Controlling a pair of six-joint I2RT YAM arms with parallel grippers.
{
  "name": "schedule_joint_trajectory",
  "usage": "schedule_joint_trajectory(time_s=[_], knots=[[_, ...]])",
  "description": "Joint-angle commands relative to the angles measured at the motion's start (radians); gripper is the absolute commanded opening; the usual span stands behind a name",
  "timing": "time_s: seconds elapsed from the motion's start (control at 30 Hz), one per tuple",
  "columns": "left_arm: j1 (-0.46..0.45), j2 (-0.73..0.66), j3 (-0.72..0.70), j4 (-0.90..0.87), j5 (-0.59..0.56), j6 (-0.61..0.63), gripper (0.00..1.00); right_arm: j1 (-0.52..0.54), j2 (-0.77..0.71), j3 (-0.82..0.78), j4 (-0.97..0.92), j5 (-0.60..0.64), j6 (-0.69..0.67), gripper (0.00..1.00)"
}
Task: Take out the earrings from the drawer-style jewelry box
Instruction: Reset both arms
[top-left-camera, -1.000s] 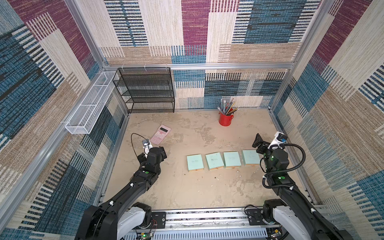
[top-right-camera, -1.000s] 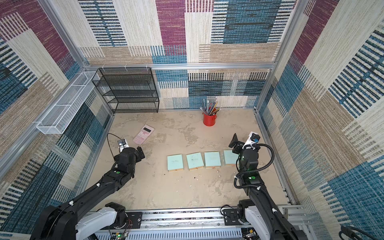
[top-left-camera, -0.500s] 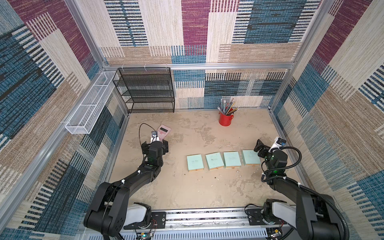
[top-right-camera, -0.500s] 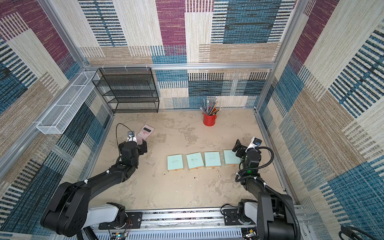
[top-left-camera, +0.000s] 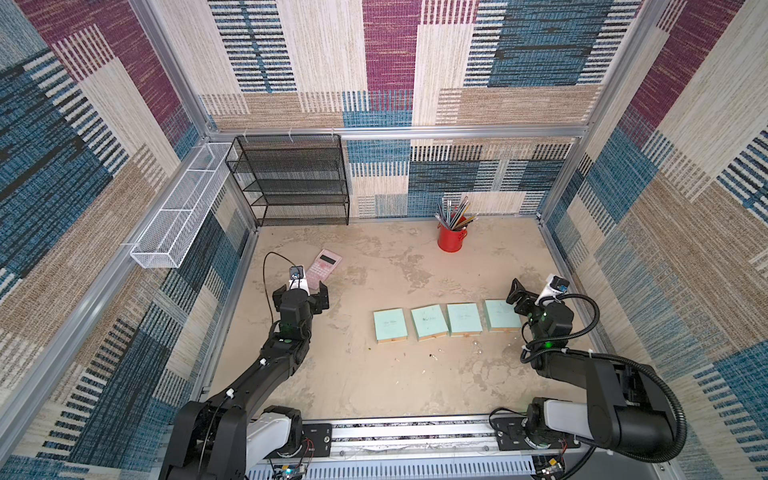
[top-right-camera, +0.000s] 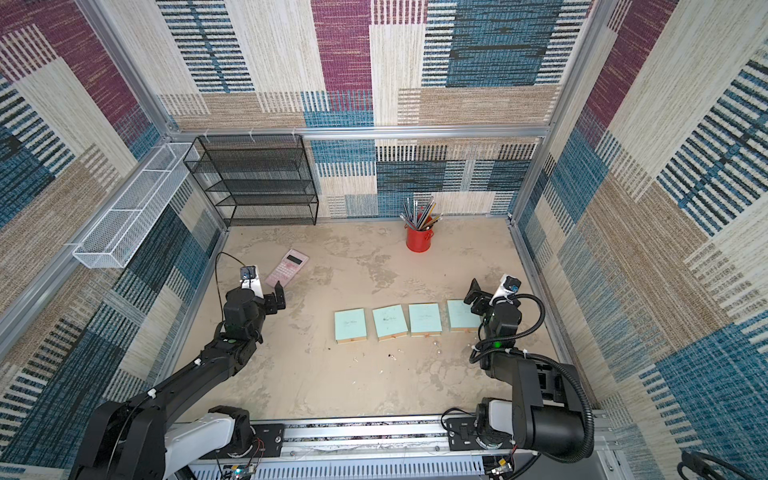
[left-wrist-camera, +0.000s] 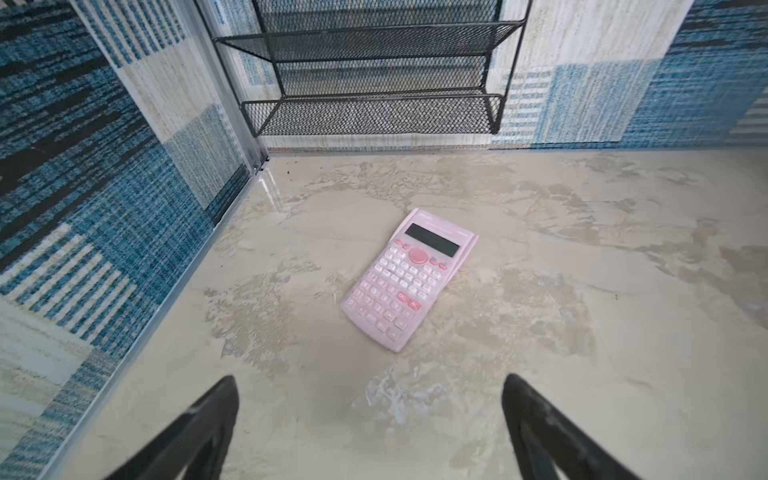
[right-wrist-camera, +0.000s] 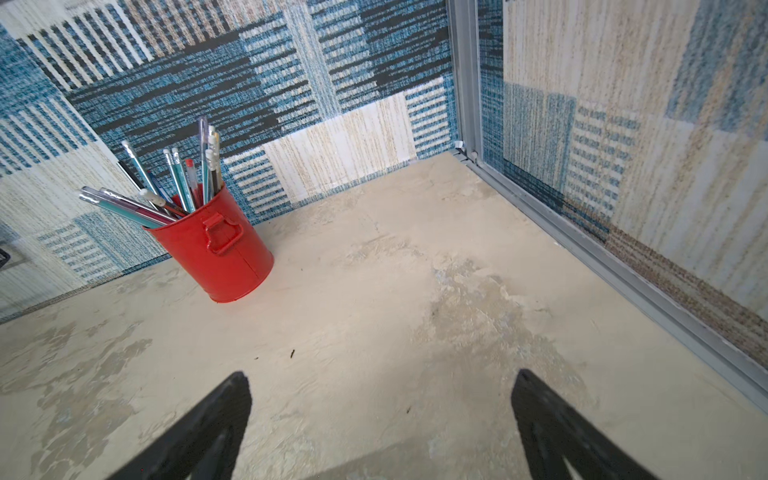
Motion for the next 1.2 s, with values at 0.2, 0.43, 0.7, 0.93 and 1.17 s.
schedule_joint_trajectory(time_s=[0.2, 0.43, 0.7, 0.93, 1.17], knots=[[0.088, 0.112, -0.004, 0.122, 0.071, 0.033, 0.98, 0.001, 0.027, -0.007, 0.13, -0.037, -0.03, 0.99], [0.191, 0.351, -0.076, 0.482, 0.215, -0.002, 0.99, 0.001, 0.046, 0.005, 0.153, -0.046, -0.065, 0.99], [0.189, 0.359, -0.077, 0.458, 0.21, -0.007, 0.99, 0.001, 0.14, -0.004, 0.313, -0.139, -0.111, 0.99], [0.189, 0.389, -0.063, 0.488, 0.189, -0.006, 0.99, 0.005, 0.136, -0.044, 0.382, -0.178, -0.137, 0.99], [0.19, 0.396, -0.011, 0.394, 0.173, -0.015, 0.98, 0.036, 0.207, -0.042, 0.448, -0.257, -0.204, 0.99]])
